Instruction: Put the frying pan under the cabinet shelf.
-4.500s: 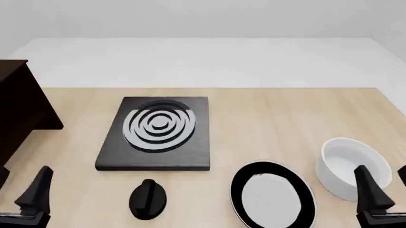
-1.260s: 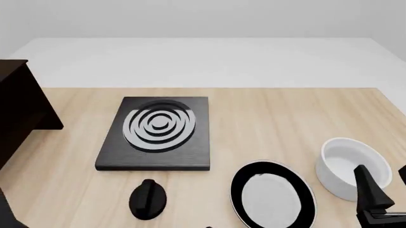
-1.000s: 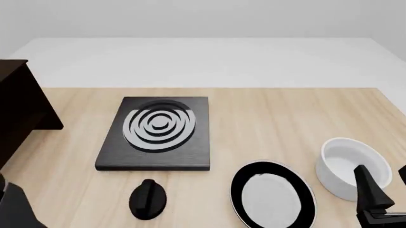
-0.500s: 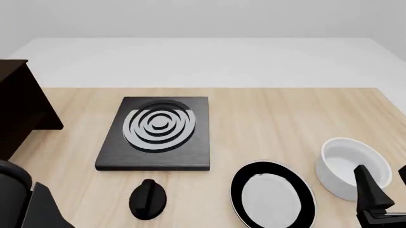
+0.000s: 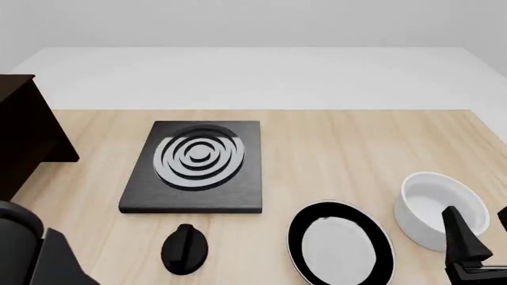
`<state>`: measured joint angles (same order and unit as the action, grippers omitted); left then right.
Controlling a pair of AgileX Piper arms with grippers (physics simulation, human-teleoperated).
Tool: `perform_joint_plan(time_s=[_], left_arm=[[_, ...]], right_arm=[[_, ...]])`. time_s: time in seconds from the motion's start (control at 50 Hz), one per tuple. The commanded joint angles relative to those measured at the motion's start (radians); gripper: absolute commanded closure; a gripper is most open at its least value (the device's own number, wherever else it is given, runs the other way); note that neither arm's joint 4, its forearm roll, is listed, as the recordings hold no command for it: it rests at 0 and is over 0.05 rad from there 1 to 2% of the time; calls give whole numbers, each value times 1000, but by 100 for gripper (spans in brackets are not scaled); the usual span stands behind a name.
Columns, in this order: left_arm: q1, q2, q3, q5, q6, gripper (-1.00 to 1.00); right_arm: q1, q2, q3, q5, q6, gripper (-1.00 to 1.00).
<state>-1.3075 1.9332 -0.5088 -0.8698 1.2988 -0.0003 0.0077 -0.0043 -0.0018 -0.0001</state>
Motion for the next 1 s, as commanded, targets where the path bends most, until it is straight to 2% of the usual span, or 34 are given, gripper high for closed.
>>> perform_joint_plan(time_s=[0.02, 0.58, 1.0], left_arm=[[-6, 48, -70, 64, 14, -100], [-21, 85, -161, 180, 32, -100], [-32, 115, -208, 215, 40, -100]], right_arm=[[0, 0, 0, 0, 0, -100], [0, 0, 0, 0, 0, -100], [0, 0, 0, 0, 0, -100]])
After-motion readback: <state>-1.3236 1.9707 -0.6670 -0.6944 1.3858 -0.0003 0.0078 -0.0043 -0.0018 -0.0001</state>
